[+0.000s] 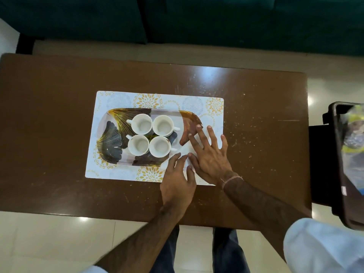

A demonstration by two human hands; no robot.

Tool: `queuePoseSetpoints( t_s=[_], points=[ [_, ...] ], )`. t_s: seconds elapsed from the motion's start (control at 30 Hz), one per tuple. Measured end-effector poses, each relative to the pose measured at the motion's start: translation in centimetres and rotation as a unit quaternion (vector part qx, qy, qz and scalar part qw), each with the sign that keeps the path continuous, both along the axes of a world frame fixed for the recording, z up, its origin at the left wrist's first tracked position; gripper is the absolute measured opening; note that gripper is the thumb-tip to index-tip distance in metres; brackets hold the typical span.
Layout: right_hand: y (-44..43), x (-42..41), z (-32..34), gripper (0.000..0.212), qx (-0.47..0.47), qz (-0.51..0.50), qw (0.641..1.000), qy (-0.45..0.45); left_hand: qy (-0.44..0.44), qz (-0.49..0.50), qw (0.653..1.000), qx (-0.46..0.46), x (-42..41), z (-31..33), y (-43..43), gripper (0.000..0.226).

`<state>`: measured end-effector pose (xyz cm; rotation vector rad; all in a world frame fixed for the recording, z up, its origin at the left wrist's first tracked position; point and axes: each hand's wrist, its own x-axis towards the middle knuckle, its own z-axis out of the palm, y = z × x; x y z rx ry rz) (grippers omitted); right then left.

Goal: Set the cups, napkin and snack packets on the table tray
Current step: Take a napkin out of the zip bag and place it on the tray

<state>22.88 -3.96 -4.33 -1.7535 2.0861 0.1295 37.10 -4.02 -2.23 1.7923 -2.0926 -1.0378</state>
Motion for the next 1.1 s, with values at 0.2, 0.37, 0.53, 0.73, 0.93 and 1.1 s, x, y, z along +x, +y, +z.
queuePoseSetpoints(
  t_s=[0.2,0.37,0.53,0.73,0.93,1.1],
  points=[
    [-0.4,-4.3,3.3,0.06,-0.043,-0.059,0.996,-0.045,0.096,-0.066,0.99,-0.08,-4.5,3.5,-3.7,0.032],
    [1.4,-11.2,7.0,0.054,-0.108,-0.142,0.981,-0.076,0.053,-0.137,0.985,-0.086,-12.5,5.7,-6.8,0.039],
    [6.1,-20.3,9.1,0.052,-0.13,-0.226,0.965,-0.034,0.034,-0.237,0.964,-0.118,-22.5,7.1,-5.7,0.043],
    [13.7,-29.6,8.8,0.052,-0.124,-0.313,0.942,-0.008,0.023,-0.339,0.934,-0.113,-34.0,6.6,0.3,0.051],
    [23.7,-37.9,6.9,0.052,-0.094,-0.395,0.913,0.024,0.037,-0.418,0.903,-0.096,-45.3,4.5,9.3,0.051],
    [32.0,-42.3,3.9,0.053,-0.071,-0.465,0.882,0.028,0.019,-0.499,0.862,-0.082,-51.0,1.5,17.4,0.049]
  ],
)
